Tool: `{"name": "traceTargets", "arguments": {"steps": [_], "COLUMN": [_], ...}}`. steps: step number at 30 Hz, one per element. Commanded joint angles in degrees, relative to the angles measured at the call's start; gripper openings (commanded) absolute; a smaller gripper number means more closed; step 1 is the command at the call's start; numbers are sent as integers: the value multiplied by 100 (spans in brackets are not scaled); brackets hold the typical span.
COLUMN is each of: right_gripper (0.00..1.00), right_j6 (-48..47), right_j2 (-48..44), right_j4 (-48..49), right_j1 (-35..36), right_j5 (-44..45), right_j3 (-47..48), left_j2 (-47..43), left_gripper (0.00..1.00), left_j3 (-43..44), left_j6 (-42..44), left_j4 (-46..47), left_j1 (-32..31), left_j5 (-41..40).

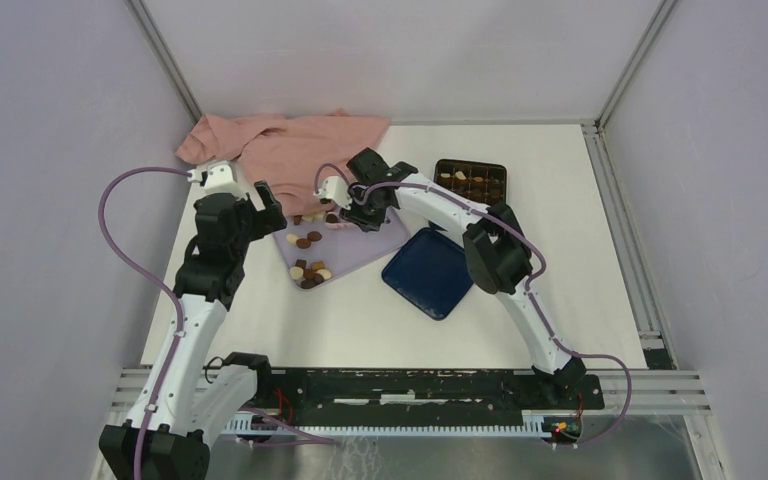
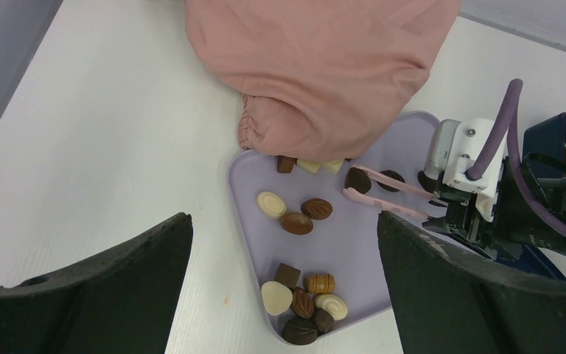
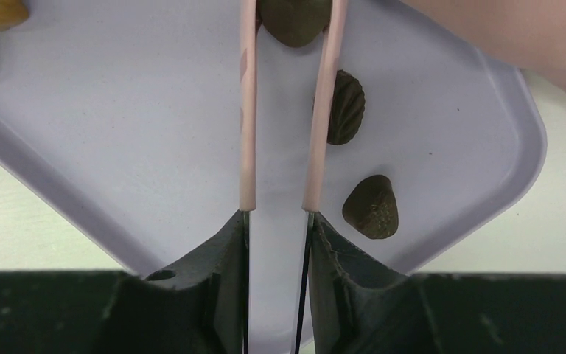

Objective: Pack the chocolate
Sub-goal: Pick up the fake chocolate from the plate, then place the fake chocolate in the packing box.

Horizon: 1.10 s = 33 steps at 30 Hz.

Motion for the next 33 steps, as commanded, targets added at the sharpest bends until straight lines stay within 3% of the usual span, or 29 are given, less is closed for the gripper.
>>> {"name": "traceTargets", "arguments": {"steps": [1,7,17,23,33], "right_gripper": [28,16,10,10,14], "right_j6": [2,-87,-477,-561,-570], "right_j2": [-217,-974,-3130,-4104,-4225], "right_j4": [138,177,418,486,69], "right_j1": [37,41,-355,-1456,-3441], "right_j5": [87,-203,-790,-1294,-1704], "right_j3": [51,-490,-2401,-3506,-4164], "left_j2": [-26,-41,-92,-94,-49], "left_gripper": [100,100,100,100,100], "left_j3": [15,15,8,6,15], "left_j6": [341,335,338,342,340], "left_j4": [219,216,212,211,210], "left_j1": [29,31,41,31,31], "left_j5": [65,68,22,9,34]}}
